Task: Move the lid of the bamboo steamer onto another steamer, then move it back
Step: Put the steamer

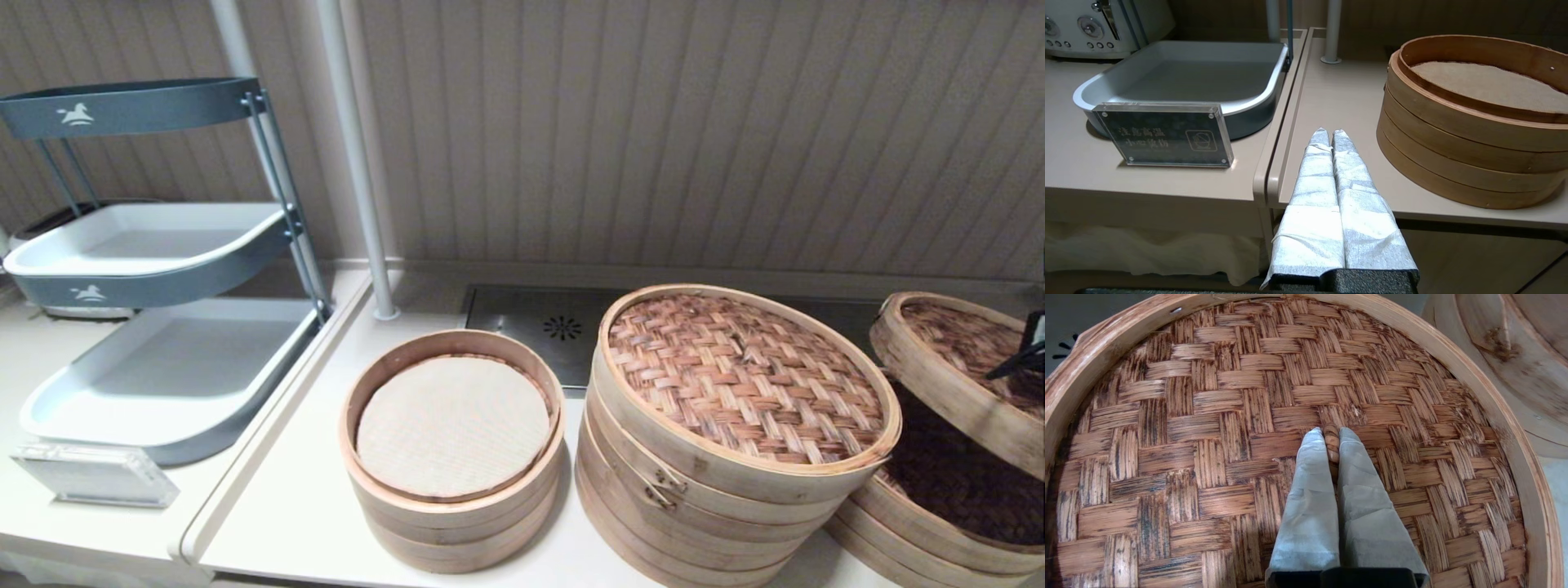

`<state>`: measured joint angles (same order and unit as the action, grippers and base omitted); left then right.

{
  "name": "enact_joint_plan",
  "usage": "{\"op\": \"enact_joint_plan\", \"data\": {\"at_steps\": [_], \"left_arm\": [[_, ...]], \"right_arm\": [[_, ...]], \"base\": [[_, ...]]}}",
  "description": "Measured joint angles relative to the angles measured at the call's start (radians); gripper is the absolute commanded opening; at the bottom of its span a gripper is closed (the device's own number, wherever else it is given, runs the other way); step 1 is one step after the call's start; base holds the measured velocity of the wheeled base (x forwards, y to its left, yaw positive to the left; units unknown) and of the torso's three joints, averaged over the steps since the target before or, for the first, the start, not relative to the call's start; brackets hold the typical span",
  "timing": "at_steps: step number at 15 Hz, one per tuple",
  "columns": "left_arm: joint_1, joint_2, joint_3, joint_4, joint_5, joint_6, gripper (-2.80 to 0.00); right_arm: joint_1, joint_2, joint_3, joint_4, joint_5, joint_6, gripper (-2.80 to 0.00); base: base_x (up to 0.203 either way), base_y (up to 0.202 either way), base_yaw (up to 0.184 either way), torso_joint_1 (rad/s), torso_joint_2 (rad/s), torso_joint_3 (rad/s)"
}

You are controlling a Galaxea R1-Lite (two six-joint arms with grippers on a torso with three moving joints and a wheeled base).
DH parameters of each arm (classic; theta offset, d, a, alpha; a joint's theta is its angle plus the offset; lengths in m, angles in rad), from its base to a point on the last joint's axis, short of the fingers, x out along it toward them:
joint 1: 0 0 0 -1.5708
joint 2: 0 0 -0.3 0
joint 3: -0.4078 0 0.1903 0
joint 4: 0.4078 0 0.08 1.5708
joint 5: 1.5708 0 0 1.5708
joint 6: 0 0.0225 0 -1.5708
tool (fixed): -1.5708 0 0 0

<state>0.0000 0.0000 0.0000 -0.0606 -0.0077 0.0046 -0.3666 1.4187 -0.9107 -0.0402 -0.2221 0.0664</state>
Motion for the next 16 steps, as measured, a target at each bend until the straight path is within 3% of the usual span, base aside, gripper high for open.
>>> {"op": "enact_joint_plan", "data": {"at_steps": [16], "left_arm": [[0.0, 0.0, 0.0, 0.0, 0.001, 0.0, -2.8]], "right_arm": [[0.003, 0.145, 0.085, -0.132, -0.001, 0.002, -2.8]], "base": [[0.0, 0.0, 0.0, 0.0, 0.0, 0.0]]}}
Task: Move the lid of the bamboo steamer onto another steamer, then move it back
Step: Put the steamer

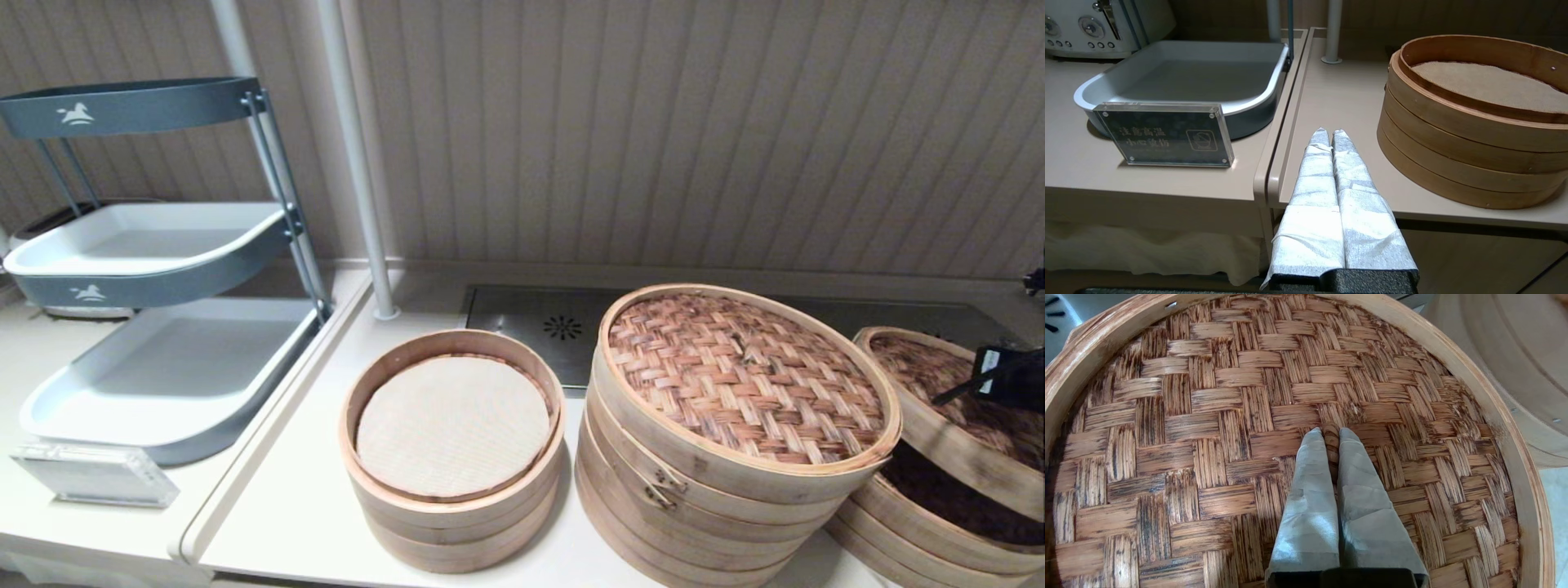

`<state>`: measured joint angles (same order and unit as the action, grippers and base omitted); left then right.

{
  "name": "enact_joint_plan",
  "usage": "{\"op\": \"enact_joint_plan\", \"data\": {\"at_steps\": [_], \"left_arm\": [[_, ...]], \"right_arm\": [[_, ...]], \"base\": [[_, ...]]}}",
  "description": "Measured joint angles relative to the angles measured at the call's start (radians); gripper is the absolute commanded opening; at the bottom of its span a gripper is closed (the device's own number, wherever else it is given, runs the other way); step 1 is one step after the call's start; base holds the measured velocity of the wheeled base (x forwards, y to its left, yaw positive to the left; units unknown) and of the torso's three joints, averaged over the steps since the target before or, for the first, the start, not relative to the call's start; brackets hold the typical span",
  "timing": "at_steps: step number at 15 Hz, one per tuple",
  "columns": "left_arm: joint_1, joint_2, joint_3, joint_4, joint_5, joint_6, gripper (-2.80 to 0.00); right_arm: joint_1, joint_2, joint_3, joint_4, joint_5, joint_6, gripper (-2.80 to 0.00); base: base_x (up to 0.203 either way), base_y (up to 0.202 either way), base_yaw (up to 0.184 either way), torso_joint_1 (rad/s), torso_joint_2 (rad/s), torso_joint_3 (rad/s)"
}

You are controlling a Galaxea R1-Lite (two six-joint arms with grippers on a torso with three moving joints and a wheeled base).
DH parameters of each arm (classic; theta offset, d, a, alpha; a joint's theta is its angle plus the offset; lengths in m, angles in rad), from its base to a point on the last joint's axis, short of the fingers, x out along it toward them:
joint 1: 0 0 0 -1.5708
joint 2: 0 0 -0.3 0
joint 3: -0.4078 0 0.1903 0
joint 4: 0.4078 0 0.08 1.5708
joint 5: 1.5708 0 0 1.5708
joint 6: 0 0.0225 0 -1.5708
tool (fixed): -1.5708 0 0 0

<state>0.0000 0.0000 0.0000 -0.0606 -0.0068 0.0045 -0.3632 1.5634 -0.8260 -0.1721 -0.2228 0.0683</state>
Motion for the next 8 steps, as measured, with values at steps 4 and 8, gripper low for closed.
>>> {"op": "enact_joint_plan", "data": {"at_steps": [4, 8], "left_arm": [[0.0, 0.0, 0.0, 0.0, 0.0, 0.0, -2.8], [0.0, 0.0, 0.0, 0.0, 0.0, 0.0, -2.8]], "right_arm": [[0.002, 0.019, 0.008, -0.028, 0.0, 0.002, -2.8], [0.003, 0.042, 0.033, -0.104, -0.001, 0.004, -2.8]], "base": [[0.0, 0.0, 0.0, 0.0, 0.0, 0.0], [0.0, 0.0, 0.0, 0.0, 0.0, 0.0]]}}
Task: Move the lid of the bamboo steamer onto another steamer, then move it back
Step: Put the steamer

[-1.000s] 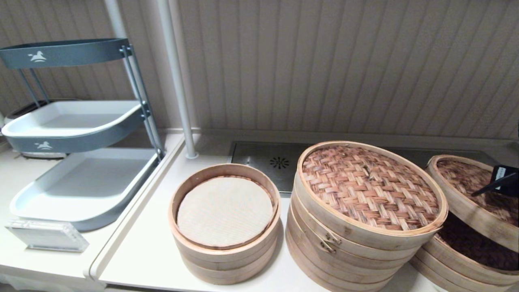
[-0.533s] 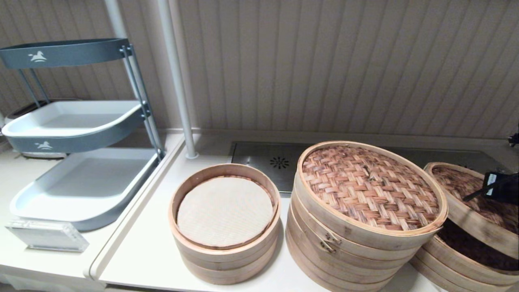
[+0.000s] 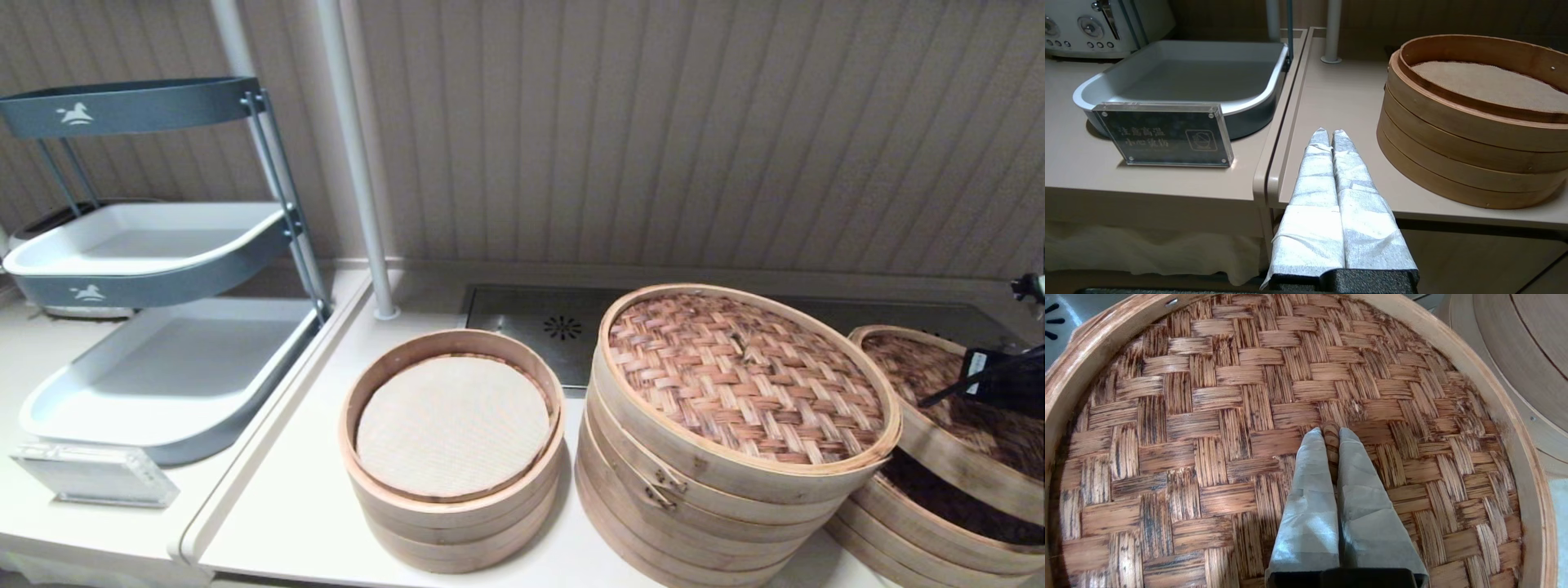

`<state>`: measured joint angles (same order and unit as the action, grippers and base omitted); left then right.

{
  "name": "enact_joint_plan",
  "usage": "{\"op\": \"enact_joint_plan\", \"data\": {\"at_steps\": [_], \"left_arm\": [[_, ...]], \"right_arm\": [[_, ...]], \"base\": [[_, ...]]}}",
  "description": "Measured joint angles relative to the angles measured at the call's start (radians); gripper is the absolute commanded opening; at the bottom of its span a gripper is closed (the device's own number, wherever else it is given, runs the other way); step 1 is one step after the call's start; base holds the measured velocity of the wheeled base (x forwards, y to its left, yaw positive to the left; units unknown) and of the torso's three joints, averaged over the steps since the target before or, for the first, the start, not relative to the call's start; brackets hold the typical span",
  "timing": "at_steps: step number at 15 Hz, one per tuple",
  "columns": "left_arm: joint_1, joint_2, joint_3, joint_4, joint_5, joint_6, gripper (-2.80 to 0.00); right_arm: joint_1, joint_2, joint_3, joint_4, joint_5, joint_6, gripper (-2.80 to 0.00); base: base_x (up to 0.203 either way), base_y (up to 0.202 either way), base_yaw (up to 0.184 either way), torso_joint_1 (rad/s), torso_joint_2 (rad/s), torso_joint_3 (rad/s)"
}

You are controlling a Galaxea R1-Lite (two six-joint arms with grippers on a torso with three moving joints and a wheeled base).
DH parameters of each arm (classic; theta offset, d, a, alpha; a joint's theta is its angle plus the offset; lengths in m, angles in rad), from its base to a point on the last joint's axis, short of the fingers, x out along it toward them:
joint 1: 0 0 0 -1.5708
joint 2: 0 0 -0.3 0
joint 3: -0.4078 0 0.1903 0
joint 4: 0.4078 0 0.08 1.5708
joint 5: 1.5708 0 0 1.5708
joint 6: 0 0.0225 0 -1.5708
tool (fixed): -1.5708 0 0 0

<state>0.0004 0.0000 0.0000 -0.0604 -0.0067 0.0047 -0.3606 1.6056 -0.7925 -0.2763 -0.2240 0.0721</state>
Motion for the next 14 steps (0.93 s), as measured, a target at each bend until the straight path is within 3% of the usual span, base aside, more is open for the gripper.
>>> {"op": "enact_joint_plan", "data": {"at_steps": [14], "left_arm": [[0.0, 0.0, 0.0, 0.0, 0.0, 0.0, -2.8]], "right_arm": [[0.012, 0.036, 0.041, -0.008, -0.002, 0.004, -2.8]], "base": [[0.0, 0.0, 0.0, 0.0, 0.0, 0.0]]}}
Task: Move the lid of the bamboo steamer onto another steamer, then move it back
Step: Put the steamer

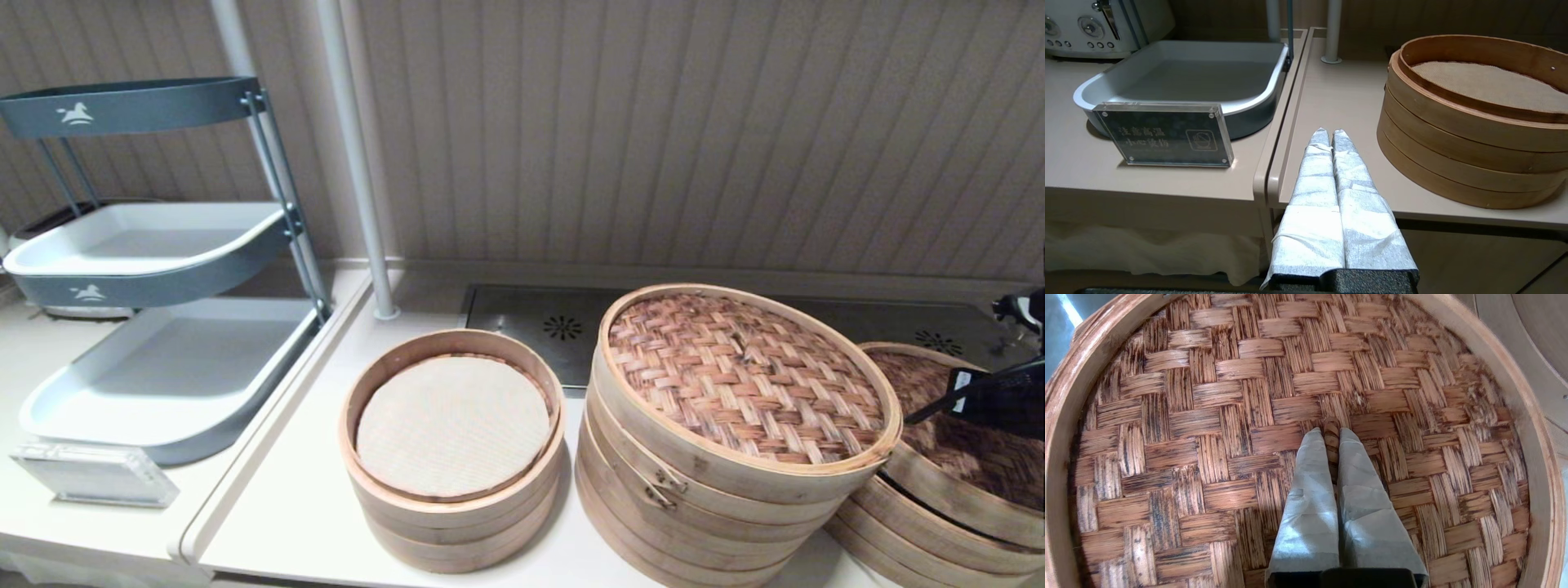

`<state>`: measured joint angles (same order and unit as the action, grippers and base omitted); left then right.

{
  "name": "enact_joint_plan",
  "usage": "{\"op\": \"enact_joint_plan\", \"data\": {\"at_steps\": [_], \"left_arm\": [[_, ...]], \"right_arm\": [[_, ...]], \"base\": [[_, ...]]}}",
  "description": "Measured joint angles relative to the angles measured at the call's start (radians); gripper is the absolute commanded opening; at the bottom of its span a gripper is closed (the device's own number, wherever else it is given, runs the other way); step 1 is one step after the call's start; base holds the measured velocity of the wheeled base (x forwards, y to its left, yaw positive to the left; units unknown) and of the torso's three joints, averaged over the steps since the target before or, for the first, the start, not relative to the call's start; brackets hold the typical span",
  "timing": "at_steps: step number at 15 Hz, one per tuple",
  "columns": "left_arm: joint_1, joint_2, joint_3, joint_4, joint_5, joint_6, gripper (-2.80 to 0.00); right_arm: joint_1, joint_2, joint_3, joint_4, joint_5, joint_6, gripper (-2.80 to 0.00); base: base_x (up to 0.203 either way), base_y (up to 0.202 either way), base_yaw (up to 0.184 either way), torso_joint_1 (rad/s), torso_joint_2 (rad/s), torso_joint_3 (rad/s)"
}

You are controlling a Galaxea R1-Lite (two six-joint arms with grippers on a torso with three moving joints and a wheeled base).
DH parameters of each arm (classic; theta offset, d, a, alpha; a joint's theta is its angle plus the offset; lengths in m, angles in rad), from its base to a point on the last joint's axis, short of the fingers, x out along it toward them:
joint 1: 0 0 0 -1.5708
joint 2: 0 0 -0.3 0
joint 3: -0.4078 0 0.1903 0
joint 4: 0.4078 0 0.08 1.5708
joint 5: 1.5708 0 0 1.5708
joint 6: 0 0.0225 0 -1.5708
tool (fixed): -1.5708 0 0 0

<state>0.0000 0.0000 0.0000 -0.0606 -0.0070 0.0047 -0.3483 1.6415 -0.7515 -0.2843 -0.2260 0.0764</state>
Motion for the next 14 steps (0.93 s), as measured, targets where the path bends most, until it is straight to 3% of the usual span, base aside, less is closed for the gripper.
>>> {"op": "enact_joint_plan", "data": {"at_steps": [14], "left_arm": [[0.0, 0.0, 0.0, 0.0, 0.0, 0.0, -2.8]], "right_arm": [[0.045, -0.021, 0.023, 0.003, 0.001, 0.001, -2.8]], "base": [[0.0, 0.0, 0.0, 0.0, 0.0, 0.0]]}}
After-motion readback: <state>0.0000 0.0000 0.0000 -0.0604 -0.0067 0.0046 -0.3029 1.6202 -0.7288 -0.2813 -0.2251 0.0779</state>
